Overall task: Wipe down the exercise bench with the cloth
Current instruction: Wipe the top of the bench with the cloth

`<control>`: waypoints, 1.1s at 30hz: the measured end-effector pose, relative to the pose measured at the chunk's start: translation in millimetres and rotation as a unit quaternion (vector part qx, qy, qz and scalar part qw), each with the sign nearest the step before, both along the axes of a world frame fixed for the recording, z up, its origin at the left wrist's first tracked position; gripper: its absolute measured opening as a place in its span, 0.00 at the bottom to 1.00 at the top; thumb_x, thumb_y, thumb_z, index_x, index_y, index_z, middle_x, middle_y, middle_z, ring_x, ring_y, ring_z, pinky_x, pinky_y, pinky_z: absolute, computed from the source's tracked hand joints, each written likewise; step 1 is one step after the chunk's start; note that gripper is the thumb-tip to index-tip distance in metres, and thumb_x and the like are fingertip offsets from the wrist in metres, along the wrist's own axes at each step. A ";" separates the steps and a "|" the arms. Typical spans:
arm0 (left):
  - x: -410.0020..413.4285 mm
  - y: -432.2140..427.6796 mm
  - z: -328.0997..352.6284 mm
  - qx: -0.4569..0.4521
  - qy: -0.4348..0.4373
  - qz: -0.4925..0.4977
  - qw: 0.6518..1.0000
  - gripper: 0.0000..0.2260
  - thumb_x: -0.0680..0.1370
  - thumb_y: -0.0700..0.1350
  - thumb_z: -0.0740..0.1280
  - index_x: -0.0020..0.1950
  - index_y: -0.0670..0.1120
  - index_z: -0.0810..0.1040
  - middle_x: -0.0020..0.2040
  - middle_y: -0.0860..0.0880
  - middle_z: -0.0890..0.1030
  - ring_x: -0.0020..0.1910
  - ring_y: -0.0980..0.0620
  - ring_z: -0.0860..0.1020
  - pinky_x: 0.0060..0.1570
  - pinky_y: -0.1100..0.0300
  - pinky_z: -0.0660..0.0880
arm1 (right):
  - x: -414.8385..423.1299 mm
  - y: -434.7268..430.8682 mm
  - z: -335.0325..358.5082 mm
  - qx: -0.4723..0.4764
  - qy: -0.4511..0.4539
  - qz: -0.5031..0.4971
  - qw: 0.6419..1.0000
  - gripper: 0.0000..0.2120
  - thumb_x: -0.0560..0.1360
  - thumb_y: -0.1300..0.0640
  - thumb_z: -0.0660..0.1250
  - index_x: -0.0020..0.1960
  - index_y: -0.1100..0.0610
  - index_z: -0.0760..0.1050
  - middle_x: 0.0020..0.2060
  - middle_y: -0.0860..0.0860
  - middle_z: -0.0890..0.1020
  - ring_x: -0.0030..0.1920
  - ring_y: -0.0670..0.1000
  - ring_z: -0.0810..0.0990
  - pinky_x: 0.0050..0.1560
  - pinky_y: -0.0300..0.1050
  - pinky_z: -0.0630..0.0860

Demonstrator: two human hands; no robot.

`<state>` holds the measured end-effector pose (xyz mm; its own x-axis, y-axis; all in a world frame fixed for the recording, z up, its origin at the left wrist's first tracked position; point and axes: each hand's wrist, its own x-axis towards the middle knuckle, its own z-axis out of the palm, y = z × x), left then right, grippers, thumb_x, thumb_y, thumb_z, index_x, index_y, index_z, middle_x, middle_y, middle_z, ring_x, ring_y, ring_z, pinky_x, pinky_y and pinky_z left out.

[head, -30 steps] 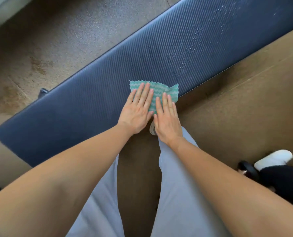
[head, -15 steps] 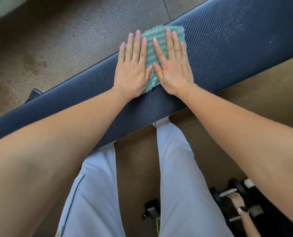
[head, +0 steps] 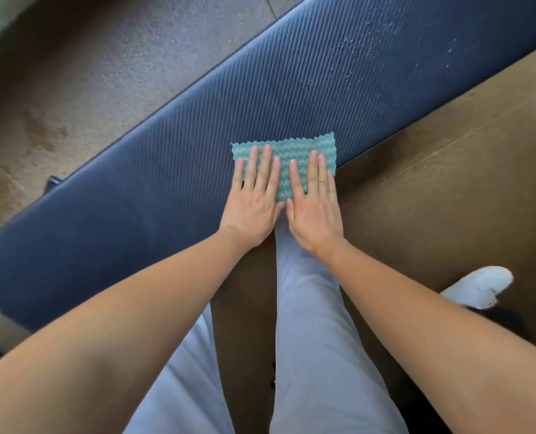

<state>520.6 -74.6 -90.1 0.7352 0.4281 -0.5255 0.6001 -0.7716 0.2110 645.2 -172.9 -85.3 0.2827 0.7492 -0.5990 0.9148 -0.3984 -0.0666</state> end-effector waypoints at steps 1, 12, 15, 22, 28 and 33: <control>-0.6 -2.8 0.7 -0.003 0.002 -0.006 1.000 0.35 0.86 0.59 0.49 0.83 0.38 0.42 0.83 0.35 0.43 0.82 0.34 0.42 0.80 0.37 0.46 | -3.2 -3.8 0.9 -0.004 0.003 -0.013 1.000 0.35 0.84 0.46 0.53 0.83 0.57 0.39 0.81 0.64 0.42 0.82 0.63 0.40 0.81 0.60 0.46; 79.8 116.6 -15.2 0.053 -0.066 -0.001 0.996 0.31 0.86 0.55 0.45 0.84 0.39 0.45 0.84 0.37 0.45 0.83 0.38 0.44 0.81 0.41 0.46 | 78.6 119.9 -23.8 0.083 -0.024 -0.063 0.994 0.32 0.85 0.45 0.48 0.83 0.56 0.42 0.81 0.64 0.44 0.82 0.62 0.42 0.81 0.59 0.43; 117.9 147.0 -17.7 0.059 -0.070 0.014 0.996 0.31 0.86 0.55 0.45 0.84 0.38 0.45 0.84 0.36 0.45 0.83 0.36 0.44 0.81 0.40 0.46 | 120.9 151.1 -25.2 0.098 -0.035 -0.050 0.993 0.31 0.85 0.44 0.45 0.83 0.55 0.41 0.81 0.63 0.42 0.82 0.61 0.41 0.81 0.58 0.42; 123.0 109.4 -11.5 0.050 -0.058 -0.076 0.994 0.33 0.86 0.57 0.47 0.84 0.39 0.44 0.83 0.35 0.44 0.82 0.34 0.43 0.80 0.37 0.46 | 113.2 93.7 -21.4 0.073 -0.066 -0.093 0.991 0.32 0.85 0.43 0.45 0.83 0.57 0.39 0.81 0.64 0.43 0.82 0.61 0.41 0.81 0.60 0.46; 104.8 27.9 -5.6 0.007 -0.039 -0.128 0.991 0.33 0.86 0.57 0.48 0.84 0.40 0.42 0.83 0.36 0.42 0.82 0.35 0.40 0.80 0.37 0.43 | 76.4 7.9 -8.6 0.010 -0.046 -0.153 0.987 0.34 0.85 0.45 0.48 0.82 0.58 0.36 0.81 0.64 0.40 0.81 0.62 0.39 0.81 0.60 0.46; 103.7 25.7 -4.2 -0.004 -0.041 -0.162 0.986 0.31 0.86 0.56 0.48 0.84 0.41 0.44 0.84 0.39 0.45 0.83 0.39 0.42 0.81 0.41 0.43 | 76.1 4.0 -9.8 0.012 -0.010 -0.179 0.984 0.35 0.85 0.47 0.51 0.82 0.59 0.37 0.80 0.66 0.40 0.81 0.64 0.39 0.81 0.59 0.46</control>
<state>624.3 -48.9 -94.3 0.8731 0.1593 -0.4608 0.3028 -0.9179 0.2565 721.3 -168.9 -95.1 0.5424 0.6133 -0.5741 0.7171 -0.6941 -0.0640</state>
